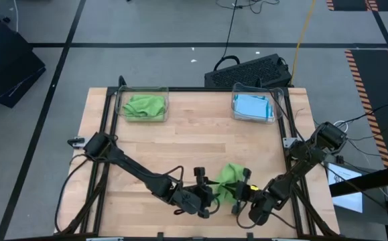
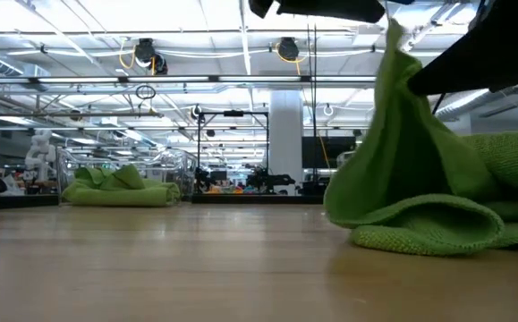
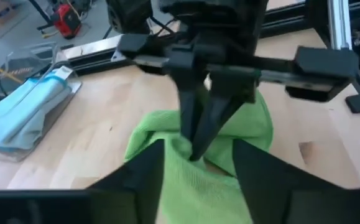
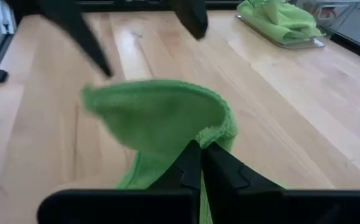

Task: Fold microfiber towels
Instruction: Fold the green microfiber cloth

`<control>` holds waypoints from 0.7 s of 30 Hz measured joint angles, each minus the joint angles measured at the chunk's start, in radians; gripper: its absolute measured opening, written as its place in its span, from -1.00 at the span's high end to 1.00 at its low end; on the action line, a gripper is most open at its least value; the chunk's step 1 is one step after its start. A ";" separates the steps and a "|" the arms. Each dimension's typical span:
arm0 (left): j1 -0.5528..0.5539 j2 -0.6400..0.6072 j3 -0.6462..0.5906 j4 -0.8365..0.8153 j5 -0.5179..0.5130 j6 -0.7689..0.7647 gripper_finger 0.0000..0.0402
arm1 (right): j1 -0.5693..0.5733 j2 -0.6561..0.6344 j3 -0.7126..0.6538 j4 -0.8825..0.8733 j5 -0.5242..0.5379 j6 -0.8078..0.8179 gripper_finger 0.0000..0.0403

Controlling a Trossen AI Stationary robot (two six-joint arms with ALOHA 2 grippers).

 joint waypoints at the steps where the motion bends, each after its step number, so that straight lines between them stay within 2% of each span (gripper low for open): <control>1: 0.000 0.009 0.000 0.018 0.000 0.004 0.01 | -0.005 0.000 0.000 -0.001 -0.004 -0.003 0.99; 5: 0.007 0.044 0.000 0.042 0.004 -0.010 -0.19 | -0.021 0.000 0.000 -0.001 -0.038 -0.006 0.99; 10: 0.011 0.063 0.000 0.046 0.010 -0.084 -0.31 | -0.026 0.000 0.000 0.000 -0.048 -0.006 1.00; 13: 0.010 0.065 0.000 -0.002 -0.056 -0.166 -0.31 | -0.026 0.000 0.000 0.003 -0.049 -0.014 1.00; 15: 0.017 0.065 0.000 -0.053 -0.066 -0.231 -0.27 | -0.026 0.000 0.000 0.003 -0.049 -0.016 1.00; 17: 0.025 0.065 0.000 -0.106 0.017 -0.285 -0.15 | -0.026 0.000 0.000 0.003 -0.049 -0.018 1.00; 19: 0.031 0.066 -0.001 -0.133 0.079 -0.311 0.05 | -0.026 0.000 0.000 0.003 -0.049 -0.022 1.00; 21: 0.034 0.066 -0.001 -0.139 0.089 -0.314 0.32 | -0.026 0.000 0.000 0.004 -0.049 -0.031 1.00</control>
